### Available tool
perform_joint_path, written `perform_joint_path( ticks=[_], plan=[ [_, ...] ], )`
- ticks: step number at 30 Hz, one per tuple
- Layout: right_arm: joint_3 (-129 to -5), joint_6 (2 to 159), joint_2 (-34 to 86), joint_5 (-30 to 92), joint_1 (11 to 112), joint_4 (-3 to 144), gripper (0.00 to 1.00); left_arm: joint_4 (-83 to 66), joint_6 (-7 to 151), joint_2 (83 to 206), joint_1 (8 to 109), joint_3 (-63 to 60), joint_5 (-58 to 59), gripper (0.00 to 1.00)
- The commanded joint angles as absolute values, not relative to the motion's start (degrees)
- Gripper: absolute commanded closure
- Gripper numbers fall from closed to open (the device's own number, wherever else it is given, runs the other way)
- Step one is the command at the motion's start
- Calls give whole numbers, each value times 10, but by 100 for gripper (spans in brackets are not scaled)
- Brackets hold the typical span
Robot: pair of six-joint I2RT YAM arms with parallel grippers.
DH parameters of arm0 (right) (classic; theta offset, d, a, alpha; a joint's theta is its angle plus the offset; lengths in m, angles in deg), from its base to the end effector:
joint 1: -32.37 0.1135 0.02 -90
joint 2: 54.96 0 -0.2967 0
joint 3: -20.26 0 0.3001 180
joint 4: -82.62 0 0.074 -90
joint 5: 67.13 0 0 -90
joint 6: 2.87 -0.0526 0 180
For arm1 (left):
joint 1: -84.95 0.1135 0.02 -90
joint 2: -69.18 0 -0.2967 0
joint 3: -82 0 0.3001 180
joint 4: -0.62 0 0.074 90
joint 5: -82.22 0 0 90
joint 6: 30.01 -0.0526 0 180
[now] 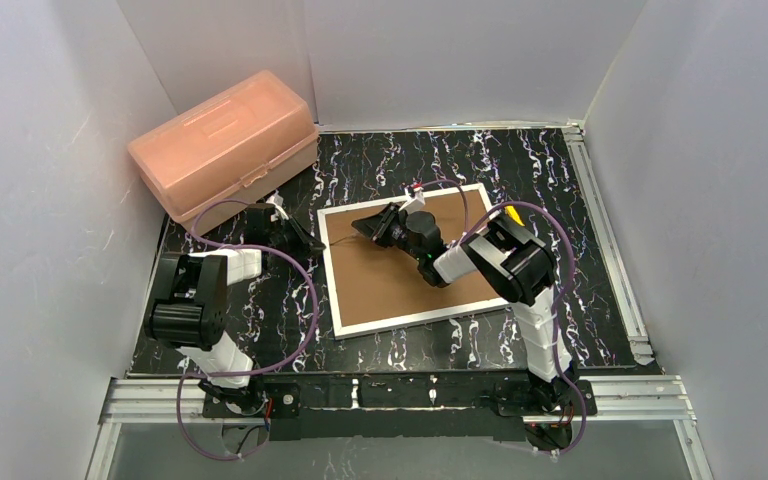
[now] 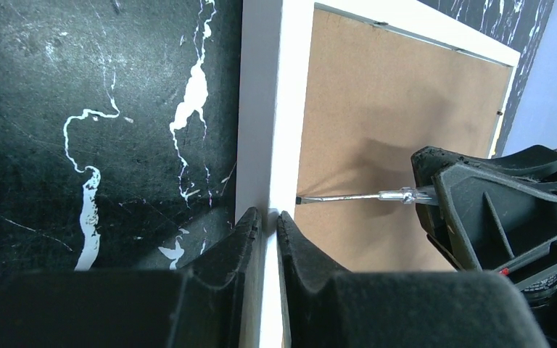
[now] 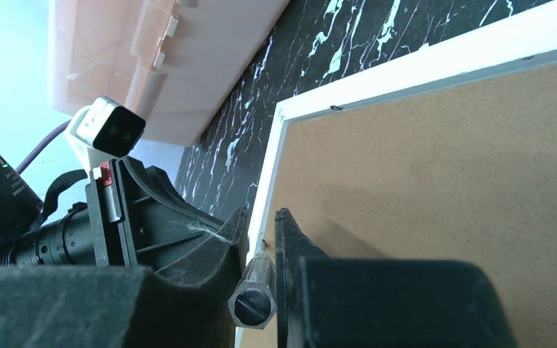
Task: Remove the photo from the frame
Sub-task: Release the photo frame item from the photo frame.
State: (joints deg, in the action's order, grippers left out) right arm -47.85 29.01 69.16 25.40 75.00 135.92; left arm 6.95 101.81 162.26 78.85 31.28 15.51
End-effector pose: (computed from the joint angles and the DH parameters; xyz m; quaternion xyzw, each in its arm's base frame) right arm 0.3520 0.3272 0.1043 0.0824 0.7189 0.5417 0.4278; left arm 0.3524 -0.0586 0.1356 -0.1805 0.8588 -0.3448 0.3331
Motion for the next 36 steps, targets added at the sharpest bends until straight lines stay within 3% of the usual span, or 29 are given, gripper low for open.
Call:
perform_joint_path(
  ticks=[1,36],
  plan=[
    [-494,337,675,241,773,1317,99,71,1022,1634,781,307,174,90],
    [-591,484,631,150,900,1172,99,73,1027,1621,768,323,174,91]
  ],
)
